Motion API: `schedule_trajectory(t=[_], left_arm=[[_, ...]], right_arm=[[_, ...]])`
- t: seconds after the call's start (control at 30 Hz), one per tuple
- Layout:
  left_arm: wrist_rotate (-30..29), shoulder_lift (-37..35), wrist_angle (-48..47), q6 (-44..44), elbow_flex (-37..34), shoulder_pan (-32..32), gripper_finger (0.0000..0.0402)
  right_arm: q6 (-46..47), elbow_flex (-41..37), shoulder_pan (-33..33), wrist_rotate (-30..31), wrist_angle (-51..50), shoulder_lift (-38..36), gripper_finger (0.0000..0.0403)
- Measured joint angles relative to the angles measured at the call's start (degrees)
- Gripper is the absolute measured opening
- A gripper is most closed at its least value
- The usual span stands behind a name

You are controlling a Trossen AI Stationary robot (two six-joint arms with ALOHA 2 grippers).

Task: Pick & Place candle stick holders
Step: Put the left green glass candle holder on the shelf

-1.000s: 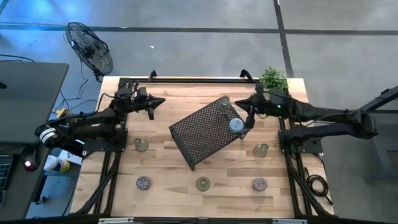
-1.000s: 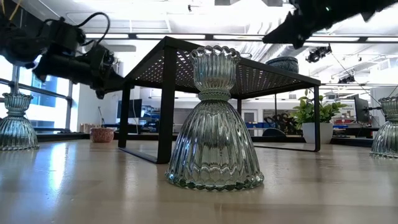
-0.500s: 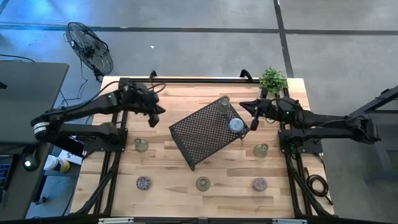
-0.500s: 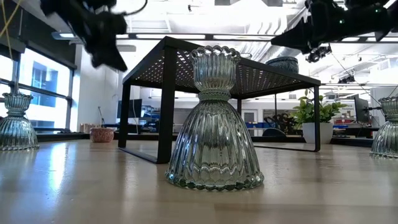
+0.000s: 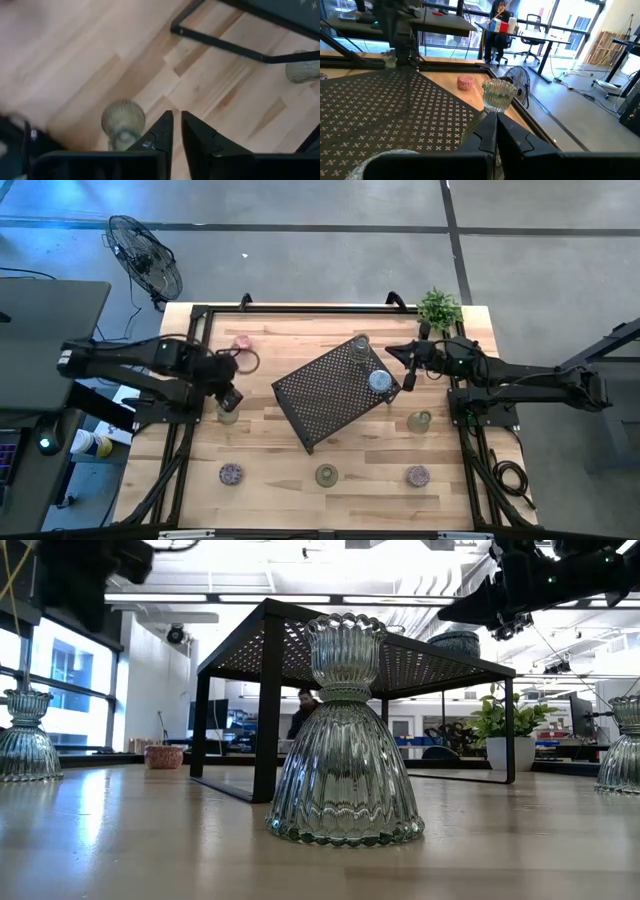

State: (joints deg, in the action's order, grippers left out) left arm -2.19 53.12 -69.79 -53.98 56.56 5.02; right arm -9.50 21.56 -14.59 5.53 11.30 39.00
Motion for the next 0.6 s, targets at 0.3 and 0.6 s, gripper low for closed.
schedule_trajectory(t=[0.3,0.6], left_arm=[[-4.08,8.04,-13.33,-20.44,4.03,9.81,0.0193],[-1.68,14.32,-13.99,-21.29,4.03,9.61,0.0326]], right_arm=[[0.15,-2.87,0.00,0.03,1.91,-0.02,0.0002],[0.42,-5.16,0.00,-1.47,6.11,-0.13,0.0001]])
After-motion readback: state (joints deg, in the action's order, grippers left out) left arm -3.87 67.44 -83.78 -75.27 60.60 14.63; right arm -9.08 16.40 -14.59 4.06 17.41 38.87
